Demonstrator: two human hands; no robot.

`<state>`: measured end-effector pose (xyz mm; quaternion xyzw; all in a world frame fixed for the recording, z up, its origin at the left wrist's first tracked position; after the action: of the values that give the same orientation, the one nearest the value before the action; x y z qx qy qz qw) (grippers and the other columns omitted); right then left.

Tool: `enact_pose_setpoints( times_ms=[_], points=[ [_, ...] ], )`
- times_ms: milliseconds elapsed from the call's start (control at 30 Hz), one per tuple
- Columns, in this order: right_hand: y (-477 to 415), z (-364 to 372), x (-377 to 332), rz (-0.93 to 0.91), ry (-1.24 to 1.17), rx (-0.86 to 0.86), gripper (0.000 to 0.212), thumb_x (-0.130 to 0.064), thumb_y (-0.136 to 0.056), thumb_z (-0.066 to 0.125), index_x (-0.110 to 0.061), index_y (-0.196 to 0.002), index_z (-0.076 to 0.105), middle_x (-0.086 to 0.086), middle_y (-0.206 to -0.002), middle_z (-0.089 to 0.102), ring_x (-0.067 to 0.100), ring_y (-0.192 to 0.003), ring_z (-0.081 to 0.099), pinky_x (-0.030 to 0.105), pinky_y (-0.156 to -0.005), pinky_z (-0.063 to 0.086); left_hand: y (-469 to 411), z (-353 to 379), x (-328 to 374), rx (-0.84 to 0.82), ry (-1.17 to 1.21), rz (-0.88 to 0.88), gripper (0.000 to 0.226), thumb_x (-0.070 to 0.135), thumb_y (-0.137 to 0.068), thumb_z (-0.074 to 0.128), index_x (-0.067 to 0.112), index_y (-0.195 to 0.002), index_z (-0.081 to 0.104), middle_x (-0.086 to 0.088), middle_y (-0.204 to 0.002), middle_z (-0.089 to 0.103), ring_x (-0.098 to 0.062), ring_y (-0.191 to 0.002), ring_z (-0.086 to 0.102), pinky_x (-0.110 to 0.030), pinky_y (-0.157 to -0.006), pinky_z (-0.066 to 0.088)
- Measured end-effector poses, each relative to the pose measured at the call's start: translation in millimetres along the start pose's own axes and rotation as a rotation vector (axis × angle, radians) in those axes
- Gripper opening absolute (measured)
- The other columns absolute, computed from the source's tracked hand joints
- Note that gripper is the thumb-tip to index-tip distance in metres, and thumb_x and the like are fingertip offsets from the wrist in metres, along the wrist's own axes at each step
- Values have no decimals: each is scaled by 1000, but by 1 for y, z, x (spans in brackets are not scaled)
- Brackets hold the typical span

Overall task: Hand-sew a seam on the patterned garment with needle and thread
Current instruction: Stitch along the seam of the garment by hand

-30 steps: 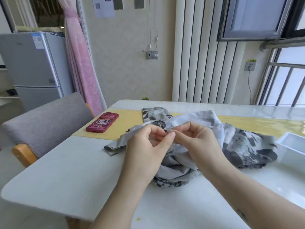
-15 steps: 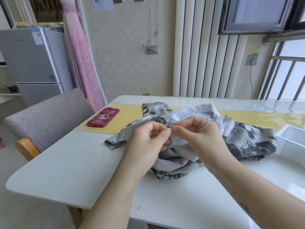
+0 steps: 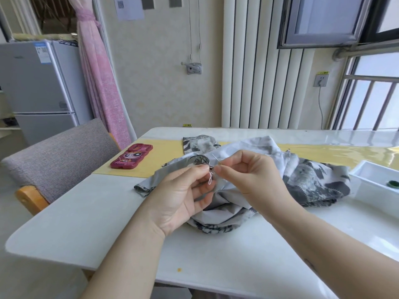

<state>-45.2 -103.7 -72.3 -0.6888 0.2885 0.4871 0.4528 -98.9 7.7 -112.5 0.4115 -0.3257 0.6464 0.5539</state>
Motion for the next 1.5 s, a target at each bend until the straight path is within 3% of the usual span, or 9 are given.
enact_pose_setpoints(
  times_ms=[200,333,467,667,867,1033,1200,1400,1500],
  points=[
    [1,1,-3,-29,42,1,17,-13,-76,77,-17,-66,64,0,-63,69,8,-60,60,18,-58,47,-1,-6,5,76,54,119,3,13,-68,64,15,-69,65,4,-67,63,-3,-56,56,-11,-50,44],
    [2,1,-2,-23,48,14,18,-12,-76,77,-17,-65,63,-1,-63,70,6,-59,60,14,-57,46,3,5,7,-90,174,143,16,4,-76,68,19,-74,63,3,-72,59,-6,-57,50,-15,-51,44],
    [3,-2,0,-14,63,36,14,-11,-77,76,-14,-68,65,8,-72,72,11,-63,63,20,-63,48,7,7,7,-166,170,130,20,15,-67,71,19,-85,65,4,-66,51,-9,-57,46,-18,-53,43],
    [5,-3,3,14,33,59,16,-11,-77,75,-14,-67,64,5,-68,72,7,-58,62,13,-58,47,10,-17,15,178,-390,281,6,11,-87,62,16,-84,61,12,-55,56,0,-54,50,-11,-53,42],
    [5,-4,7,40,-5,72,17,-8,-78,74,-12,-66,63,2,-61,70,9,-56,60,14,-56,47,10,-19,22,209,-779,317,17,28,-88,64,22,-73,68,14,-56,61,1,-53,51,-20,-58,37],
    [5,-7,8,42,1,67,16,-7,-78,75,-11,-66,63,5,-63,68,7,-51,55,11,-50,42,9,-14,21,120,-323,237,16,28,-73,64,24,-59,71,10,-60,60,-4,-65,57,-20,-68,44],
    [5,-4,7,35,-27,60,19,-5,-77,74,-13,-64,63,-1,-58,68,5,-52,59,11,-52,44,8,-6,18,82,21,302,10,21,-69,61,11,-73,60,5,-55,51,-6,-64,63,-17,-62,52],
    [-3,-13,6,31,-16,33,11,-15,-78,75,-16,-69,68,-3,-63,67,5,-59,58,20,-65,48,7,-8,17,100,-27,352,14,24,-70,61,12,-77,60,5,-54,45,-6,-55,53,-15,-55,49],
    [-16,-23,-3,-15,161,42,12,-24,-81,73,-26,-69,72,2,-61,61,13,-59,49,28,-60,40,7,-10,20,115,-73,385,16,25,-71,62,10,-77,61,6,-54,44,-6,-56,51,-15,-57,49]
  ],
)
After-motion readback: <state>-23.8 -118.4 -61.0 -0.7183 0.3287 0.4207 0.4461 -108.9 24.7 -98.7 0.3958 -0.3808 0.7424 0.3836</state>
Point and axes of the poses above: each hand's wrist, its own y-axis away from the middle knuckle, its own z-axis out of the palm, x = y × z, the point moved 9 cm from there along -y, towards the middle knuckle
